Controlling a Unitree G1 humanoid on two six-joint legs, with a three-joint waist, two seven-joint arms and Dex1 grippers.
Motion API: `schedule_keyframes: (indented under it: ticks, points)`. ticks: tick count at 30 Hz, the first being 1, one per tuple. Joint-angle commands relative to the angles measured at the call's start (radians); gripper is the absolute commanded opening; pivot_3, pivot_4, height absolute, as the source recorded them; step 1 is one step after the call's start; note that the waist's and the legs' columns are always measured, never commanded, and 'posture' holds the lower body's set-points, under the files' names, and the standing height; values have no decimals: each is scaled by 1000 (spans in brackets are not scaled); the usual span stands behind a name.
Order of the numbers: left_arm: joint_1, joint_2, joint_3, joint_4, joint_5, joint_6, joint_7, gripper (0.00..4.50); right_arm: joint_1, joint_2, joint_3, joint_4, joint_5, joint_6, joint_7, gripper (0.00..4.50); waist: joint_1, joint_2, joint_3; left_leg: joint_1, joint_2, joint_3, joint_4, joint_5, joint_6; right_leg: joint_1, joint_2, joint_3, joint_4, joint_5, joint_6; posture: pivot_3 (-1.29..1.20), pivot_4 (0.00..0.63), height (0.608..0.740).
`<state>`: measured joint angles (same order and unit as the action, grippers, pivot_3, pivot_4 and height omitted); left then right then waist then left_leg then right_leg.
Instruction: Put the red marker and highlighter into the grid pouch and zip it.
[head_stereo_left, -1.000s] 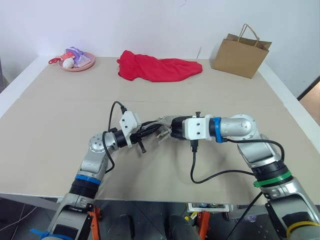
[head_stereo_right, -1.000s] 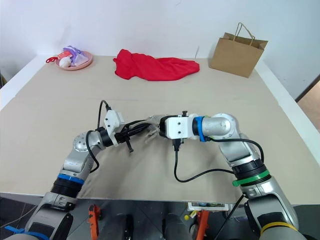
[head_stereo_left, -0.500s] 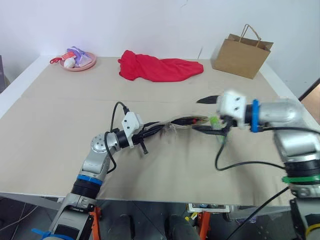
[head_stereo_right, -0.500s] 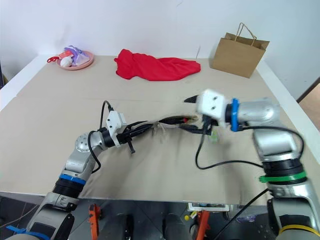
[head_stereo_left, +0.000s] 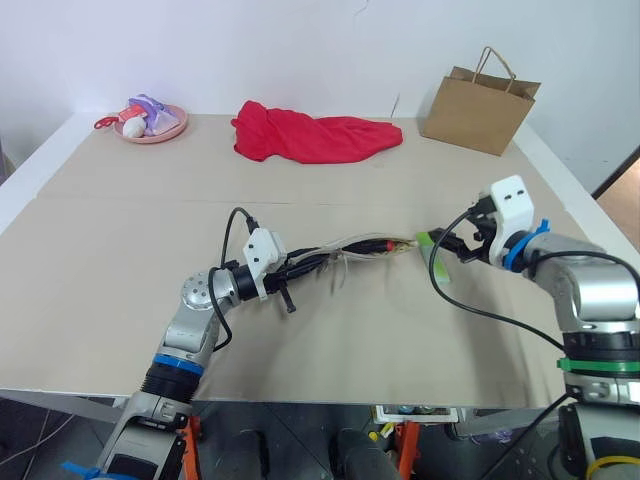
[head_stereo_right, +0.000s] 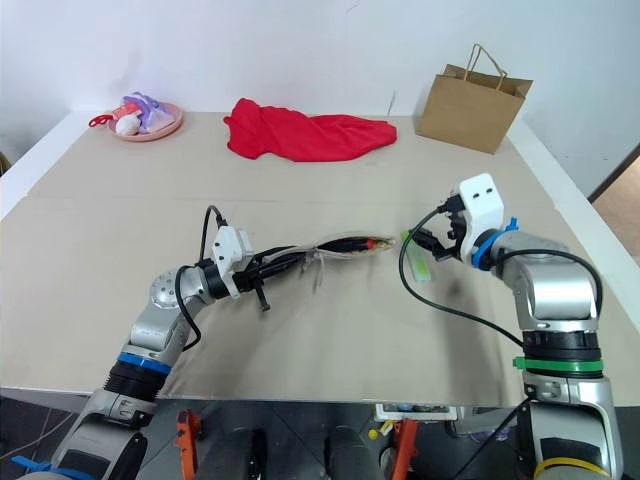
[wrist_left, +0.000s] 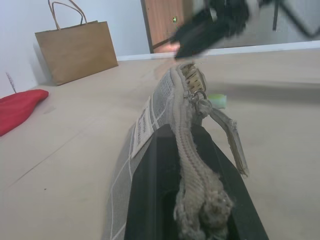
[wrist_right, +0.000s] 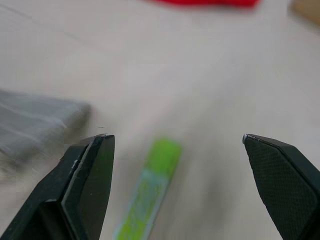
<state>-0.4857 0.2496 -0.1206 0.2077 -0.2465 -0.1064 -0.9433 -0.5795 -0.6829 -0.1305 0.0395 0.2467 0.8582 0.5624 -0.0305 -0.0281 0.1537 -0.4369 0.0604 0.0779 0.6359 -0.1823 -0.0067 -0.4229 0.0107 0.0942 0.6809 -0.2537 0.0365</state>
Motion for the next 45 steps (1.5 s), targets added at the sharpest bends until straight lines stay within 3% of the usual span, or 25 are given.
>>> schedule_keyframes:
  ticks: [1,9,15,18,19,20,21,25,31,37,40,45]
  points:
    - [7,6,8,-52,-14,6,12,0,34,15,6,-102,-6,41,-44,4417,0,0,0,0,0,0,0,0,0,0,0,0,0,0,0,0,150,740]
    - [-2,-2,3,-46,-13,7,18,0,101,62,139,-120,-61,54,-83,4417,-2,0,0,0,0,-1,1,0,0,0,0,-1,0,-1,3,0,150,740]
    - [5,-1,1,-53,-16,8,21,0,109,71,125,-5,-92,25,-117,4417,-2,-1,-1,2,0,0,2,0,0,2,0,0,0,-1,4,0,150,740]
    - [0,-3,1,-47,-14,5,22,0,94,65,70,48,-71,14,-116,3771,0,-2,-1,5,0,0,2,0,0,6,0,0,0,-2,6,0,150,740]
    - [-1,-3,1,-46,-14,4,23,0,91,64,59,57,-64,14,-111,3062,0,-2,-1,8,-1,-1,2,0,0,10,0,0,-1,-3,7,0,150,740]
    - [-3,-4,2,-44,-13,3,23,0,86,64,49,63,-57,18,-108,3062,2,-2,-1,8,-1,-1,2,0,0,10,0,0,-1,-3,7,0,150,740]
    - [-4,-4,2,-43,-13,2,24,0,81,69,34,71,-47,27,-108,2523,3,-2,-1,9,-1,-1,2,0,0,10,0,0,-1,-3,7,0,150,740]
    - [-8,-7,1,-38,-12,0,25,0,64,102,-30,100,4,77,-115,1206,3,-2,-1,9,-1,-1,2,0,0,11,-1,1,-2,-3,8,0,150,740]
    - [-8,-6,3,-38,-13,0,24,0,49,104,-88,46,27,15,-120,1128,3,-2,-1,9,-1,-2,1,0,0,11,-1,0,-2,-4,8,0,150,740]
    - [-13,-5,4,-31,-15,0,18,0,25,-58,-70,-135,21,-229,69,1128,1,1,0,3,-2,0,0,0,0,4,-1,2,-1,-4,9,0,150,740]
    - [-14,-6,2,-28,-17,0,15,0,112,-249,-31,-280,12,-368,296,1128,4,1,0,2,-2,-1,-1,-1,0,3,0,1,-2,-5,9,0,150,740]
    - [-15,-9,-2,-25,-18,-1,10,0,190,-432,-64,-364,68,-381,476,1128,4,1,1,1,-2,-2,-1,-2,1,2,-1,0,-2,-7,8,0,150,740]
